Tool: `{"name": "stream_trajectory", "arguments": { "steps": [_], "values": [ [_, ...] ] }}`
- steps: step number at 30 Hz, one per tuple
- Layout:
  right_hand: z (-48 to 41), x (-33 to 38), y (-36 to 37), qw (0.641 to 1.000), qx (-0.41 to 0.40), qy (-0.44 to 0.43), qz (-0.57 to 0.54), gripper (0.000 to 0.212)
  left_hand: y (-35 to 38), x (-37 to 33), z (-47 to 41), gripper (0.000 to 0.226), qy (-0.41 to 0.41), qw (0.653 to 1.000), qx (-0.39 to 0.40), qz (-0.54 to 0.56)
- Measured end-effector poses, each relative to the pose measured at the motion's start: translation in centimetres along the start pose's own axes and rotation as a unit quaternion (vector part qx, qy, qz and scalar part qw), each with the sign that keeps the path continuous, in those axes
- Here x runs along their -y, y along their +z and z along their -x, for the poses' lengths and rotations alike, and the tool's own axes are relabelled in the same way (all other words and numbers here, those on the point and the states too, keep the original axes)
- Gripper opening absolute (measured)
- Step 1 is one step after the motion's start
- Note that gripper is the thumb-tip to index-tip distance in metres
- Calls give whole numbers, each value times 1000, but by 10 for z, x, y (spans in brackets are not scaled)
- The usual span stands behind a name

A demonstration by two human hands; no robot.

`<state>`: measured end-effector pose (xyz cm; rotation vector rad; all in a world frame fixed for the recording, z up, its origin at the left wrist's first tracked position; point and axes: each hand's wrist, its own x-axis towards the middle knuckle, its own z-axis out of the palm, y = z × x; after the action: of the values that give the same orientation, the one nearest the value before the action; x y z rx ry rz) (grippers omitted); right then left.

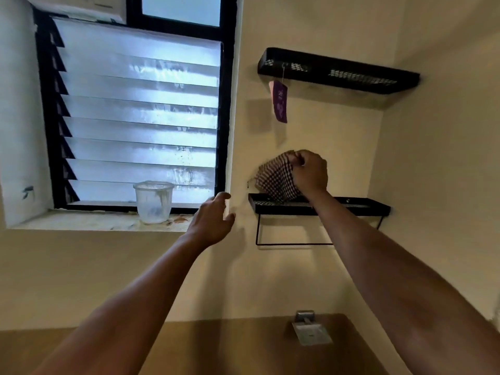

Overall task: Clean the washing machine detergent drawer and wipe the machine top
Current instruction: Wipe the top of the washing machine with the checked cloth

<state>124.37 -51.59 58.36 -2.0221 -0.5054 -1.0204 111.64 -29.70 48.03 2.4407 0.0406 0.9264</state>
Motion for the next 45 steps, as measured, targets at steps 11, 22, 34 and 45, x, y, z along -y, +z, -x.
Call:
{"name": "stream_trajectory", "arguments": {
  "steps": [11,22,34,45],
  "values": [
    [119,107,-59,968,-28,-4,-251,24,-62,-30,113,22,-46,975,-94,197],
    [385,128,-118,789,559,59,-248,16,-74,13,339,28,-234,865,200,397],
    [483,188,-202,763,475,66,-433,18,-140,-59,503,35,-269,729,325,539],
    [701,269,-164,354,547,496,-574,78,-266,-20,648,42,-462,783,216,355]
  ]
}}
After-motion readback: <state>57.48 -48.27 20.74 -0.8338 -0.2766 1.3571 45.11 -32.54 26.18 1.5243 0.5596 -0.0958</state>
